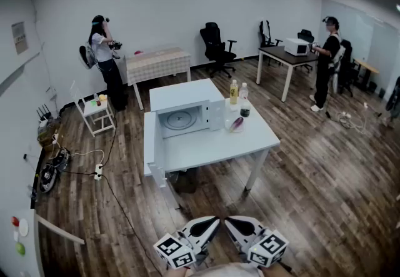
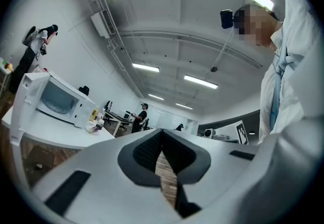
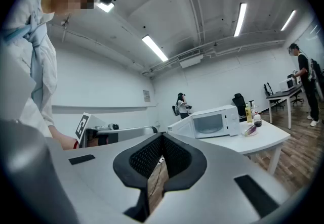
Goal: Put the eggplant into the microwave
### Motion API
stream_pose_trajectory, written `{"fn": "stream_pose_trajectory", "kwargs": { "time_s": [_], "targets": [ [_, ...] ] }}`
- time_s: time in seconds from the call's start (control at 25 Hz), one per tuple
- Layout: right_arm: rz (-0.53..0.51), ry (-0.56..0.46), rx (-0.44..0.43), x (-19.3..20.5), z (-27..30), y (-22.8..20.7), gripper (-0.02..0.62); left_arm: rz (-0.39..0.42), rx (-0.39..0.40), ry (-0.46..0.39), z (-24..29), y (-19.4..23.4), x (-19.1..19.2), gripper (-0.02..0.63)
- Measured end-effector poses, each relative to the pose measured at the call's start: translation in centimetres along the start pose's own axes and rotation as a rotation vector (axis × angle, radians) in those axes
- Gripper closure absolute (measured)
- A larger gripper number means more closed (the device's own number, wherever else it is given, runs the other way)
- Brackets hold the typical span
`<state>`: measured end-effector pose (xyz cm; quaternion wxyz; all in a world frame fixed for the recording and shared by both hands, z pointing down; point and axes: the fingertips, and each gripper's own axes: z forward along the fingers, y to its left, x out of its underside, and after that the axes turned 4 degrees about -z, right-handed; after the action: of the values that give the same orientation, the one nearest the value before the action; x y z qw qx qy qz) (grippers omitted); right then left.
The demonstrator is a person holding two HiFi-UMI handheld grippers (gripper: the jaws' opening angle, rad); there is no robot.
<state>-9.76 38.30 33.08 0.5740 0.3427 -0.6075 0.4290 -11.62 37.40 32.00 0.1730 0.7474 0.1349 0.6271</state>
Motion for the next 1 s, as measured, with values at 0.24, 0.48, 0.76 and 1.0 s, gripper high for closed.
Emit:
{"fn": "stream_pose_trajectory", "kwargs": {
  "time_s": [0.24,0.48,0.76,1.0],
  "targets": [
    [-0.006,0.006,-0.004,0.1,0.1,0.4,0.565,-0.004,0.0,0.004,-0.2,-0.2,0.0,0.604],
    [0.001,-0.002,-0.015,0.2,0.4,0.6,0.565,-0.005,-0.003,0.004,-0.3,0.2,0.2,0.604],
    [0.015,-0.012,-0.047,0.2,1.2,1.1,0.563,-0.015,-0.018,-0.009,-0.7,0.8,0.0,0.604],
    [0.031,0.013,-0.048,0.9,1.6,0.9,0.563,-0.03,-0.025,-0.009,-0.6,1.4,0.1,0.604]
  ]
}}
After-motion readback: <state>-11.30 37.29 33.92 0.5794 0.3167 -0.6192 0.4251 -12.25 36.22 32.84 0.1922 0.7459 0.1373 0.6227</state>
